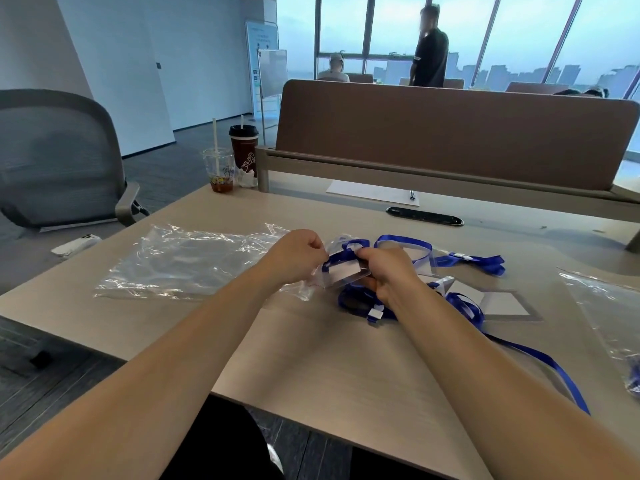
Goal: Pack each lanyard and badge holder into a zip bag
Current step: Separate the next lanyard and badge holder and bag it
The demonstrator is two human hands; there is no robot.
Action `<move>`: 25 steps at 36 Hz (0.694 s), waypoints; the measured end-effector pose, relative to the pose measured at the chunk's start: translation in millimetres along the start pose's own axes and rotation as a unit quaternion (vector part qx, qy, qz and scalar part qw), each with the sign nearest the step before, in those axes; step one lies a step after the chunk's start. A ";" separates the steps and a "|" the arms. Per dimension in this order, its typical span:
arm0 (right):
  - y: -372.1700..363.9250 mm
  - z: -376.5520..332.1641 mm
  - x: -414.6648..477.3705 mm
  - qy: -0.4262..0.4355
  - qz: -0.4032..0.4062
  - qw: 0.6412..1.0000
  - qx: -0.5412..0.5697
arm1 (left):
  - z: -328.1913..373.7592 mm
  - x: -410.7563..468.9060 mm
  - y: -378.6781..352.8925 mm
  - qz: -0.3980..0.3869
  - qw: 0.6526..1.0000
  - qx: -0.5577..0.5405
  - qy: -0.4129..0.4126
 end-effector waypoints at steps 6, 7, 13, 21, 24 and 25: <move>0.1 -2.1 6.4 0.035 0.038 0.998 -0.035 | 3.8 -2.8 3.9 -0.014 0.999 0.040 -0.022; 0.8 -2.9 6.5 0.036 0.044 0.998 -0.040 | 4.4 -3.6 5.0 -0.015 0.999 0.046 -0.024; 3.8 -3.8 9.9 0.043 0.081 0.995 -0.044 | -0.2 -6.4 9.7 -0.028 0.996 0.088 -0.011; 8.7 -9.8 11.3 0.057 0.118 0.988 -0.080 | -1.6 -9.3 9.4 -0.062 0.996 0.068 0.015; 3.9 -9.6 9.5 0.038 0.081 0.996 -0.030 | 2.6 -12.3 11.7 -0.055 0.997 0.042 0.020; 1.3 -9.3 10.3 0.035 0.053 0.998 -0.001 | 3.1 -12.0 13.5 -0.045 0.998 0.033 0.023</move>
Point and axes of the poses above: each hand's wrist, its own x-axis towards the middle knuckle, its own y-axis out of the back of the hand, z = x × y, the point moved 4 cm from there along x, towards the middle knuckle, and after that the axes turned 10 degrees about z, right-handed, at the moved point
